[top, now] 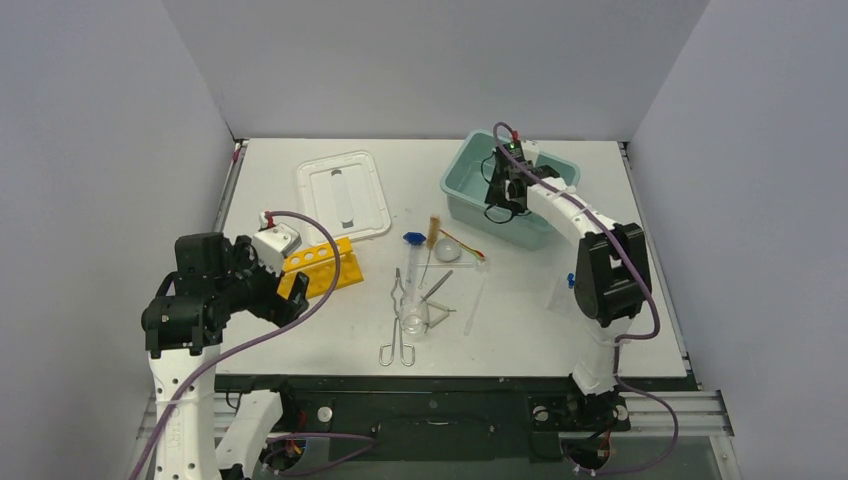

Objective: Organize the chemistry lab equipment
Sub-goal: Place the chemistry item in the storage box, then pick up the chemistry item at the center of the board, then place the chemistry item in the storage box.

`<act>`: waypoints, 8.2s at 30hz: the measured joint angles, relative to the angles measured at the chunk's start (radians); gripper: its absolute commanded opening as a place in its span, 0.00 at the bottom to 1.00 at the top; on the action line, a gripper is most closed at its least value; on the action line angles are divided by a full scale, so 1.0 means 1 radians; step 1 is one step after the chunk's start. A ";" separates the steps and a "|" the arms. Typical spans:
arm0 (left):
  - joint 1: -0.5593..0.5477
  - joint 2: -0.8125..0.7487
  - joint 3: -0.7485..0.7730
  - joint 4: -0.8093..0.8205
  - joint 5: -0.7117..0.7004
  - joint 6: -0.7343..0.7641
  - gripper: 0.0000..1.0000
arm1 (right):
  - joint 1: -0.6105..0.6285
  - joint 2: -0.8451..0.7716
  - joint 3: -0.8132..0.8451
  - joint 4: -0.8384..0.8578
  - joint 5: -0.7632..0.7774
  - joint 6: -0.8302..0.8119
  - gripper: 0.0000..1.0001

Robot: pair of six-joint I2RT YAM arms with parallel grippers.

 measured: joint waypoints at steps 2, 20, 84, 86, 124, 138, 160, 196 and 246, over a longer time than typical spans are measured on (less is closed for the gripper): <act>0.000 0.000 0.000 -0.003 0.000 0.000 0.97 | -0.002 0.050 0.059 -0.002 -0.009 -0.004 0.39; 0.000 0.011 0.000 -0.020 -0.004 0.011 0.97 | -0.012 0.167 0.015 -0.082 -0.110 -0.032 0.25; 0.000 0.029 -0.023 -0.019 -0.051 -0.024 0.97 | 0.606 0.245 0.067 0.063 0.017 0.105 0.35; 0.000 0.032 -0.026 -0.018 -0.051 -0.023 0.97 | 0.602 0.248 0.074 0.068 0.014 0.107 0.28; 0.000 0.034 -0.028 -0.011 -0.051 -0.023 0.97 | 0.588 0.051 0.161 0.090 0.066 0.202 0.00; 0.000 0.025 -0.028 -0.012 -0.051 -0.023 0.97 | 0.549 -0.060 0.173 0.077 0.120 0.156 0.00; 0.000 0.016 -0.027 -0.012 -0.051 -0.021 0.97 | 0.048 -0.292 0.182 0.007 0.093 0.296 0.00; 0.000 0.011 -0.027 -0.013 -0.049 -0.004 0.97 | 0.002 -0.280 -0.182 -0.009 0.440 0.968 0.02; 0.000 -0.011 -0.041 -0.034 -0.051 0.025 0.97 | 0.060 -0.179 -0.270 0.015 0.196 0.244 0.37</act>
